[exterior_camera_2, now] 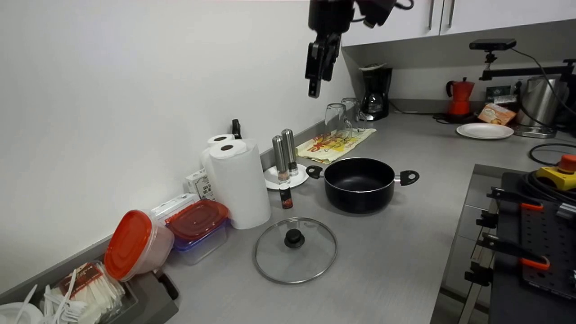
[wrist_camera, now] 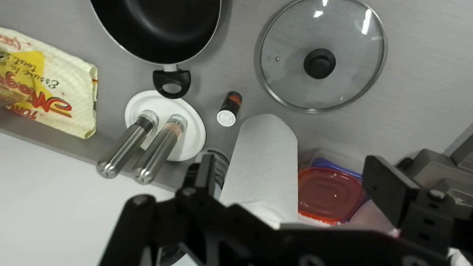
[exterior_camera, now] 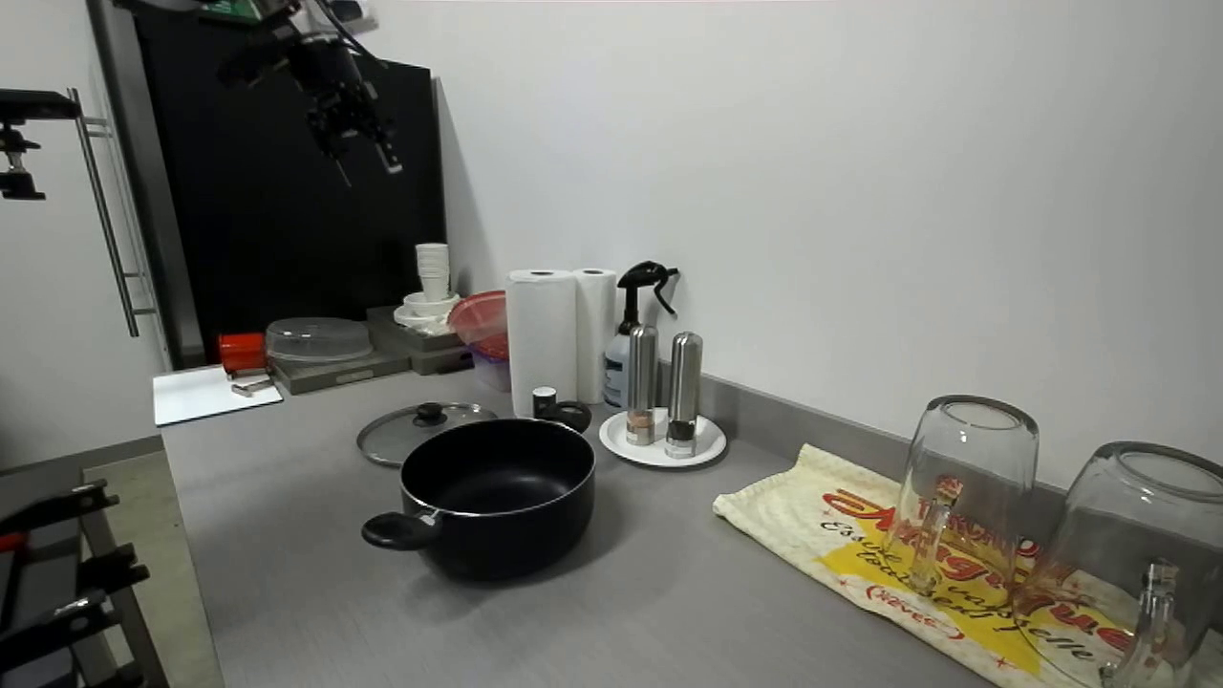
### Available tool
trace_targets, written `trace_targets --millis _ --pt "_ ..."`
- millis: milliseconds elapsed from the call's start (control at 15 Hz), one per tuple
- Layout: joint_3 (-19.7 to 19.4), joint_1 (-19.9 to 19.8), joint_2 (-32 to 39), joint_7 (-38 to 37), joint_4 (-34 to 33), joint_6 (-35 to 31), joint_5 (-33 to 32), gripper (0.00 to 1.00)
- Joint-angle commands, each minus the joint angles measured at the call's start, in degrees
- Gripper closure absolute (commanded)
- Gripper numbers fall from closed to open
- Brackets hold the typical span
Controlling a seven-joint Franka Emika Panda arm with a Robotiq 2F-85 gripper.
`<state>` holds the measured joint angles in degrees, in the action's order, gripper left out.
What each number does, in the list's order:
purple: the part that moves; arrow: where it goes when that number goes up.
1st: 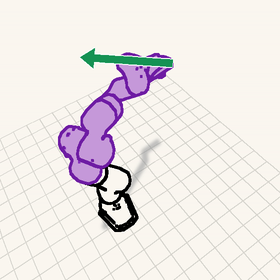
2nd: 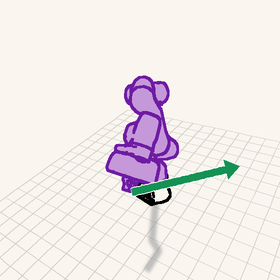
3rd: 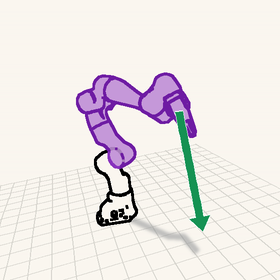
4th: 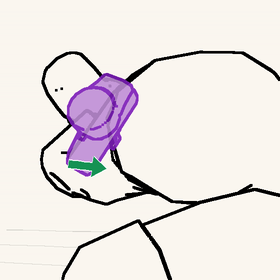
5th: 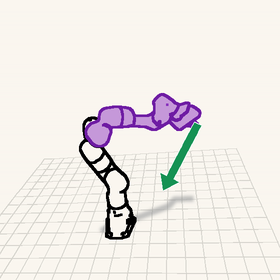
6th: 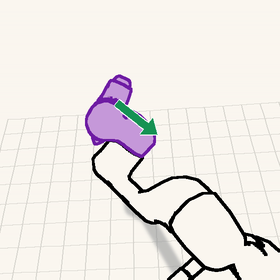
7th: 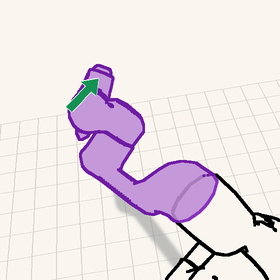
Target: Put the glass lid on top of the black pot
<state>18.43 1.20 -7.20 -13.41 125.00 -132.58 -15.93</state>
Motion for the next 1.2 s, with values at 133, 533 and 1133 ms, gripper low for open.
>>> trace_targets --millis 133,533,1133 --pt "-4.6 4.8 17.8 0.8 -7.9 1.4 -2.7 0.0" --pt "-8.2 10.7 32.3 1.3 -11.5 1.4 -1.9 0.0" --pt "-12.3 19.2 46.8 1.6 -33.4 3.2 -2.7 0.0"
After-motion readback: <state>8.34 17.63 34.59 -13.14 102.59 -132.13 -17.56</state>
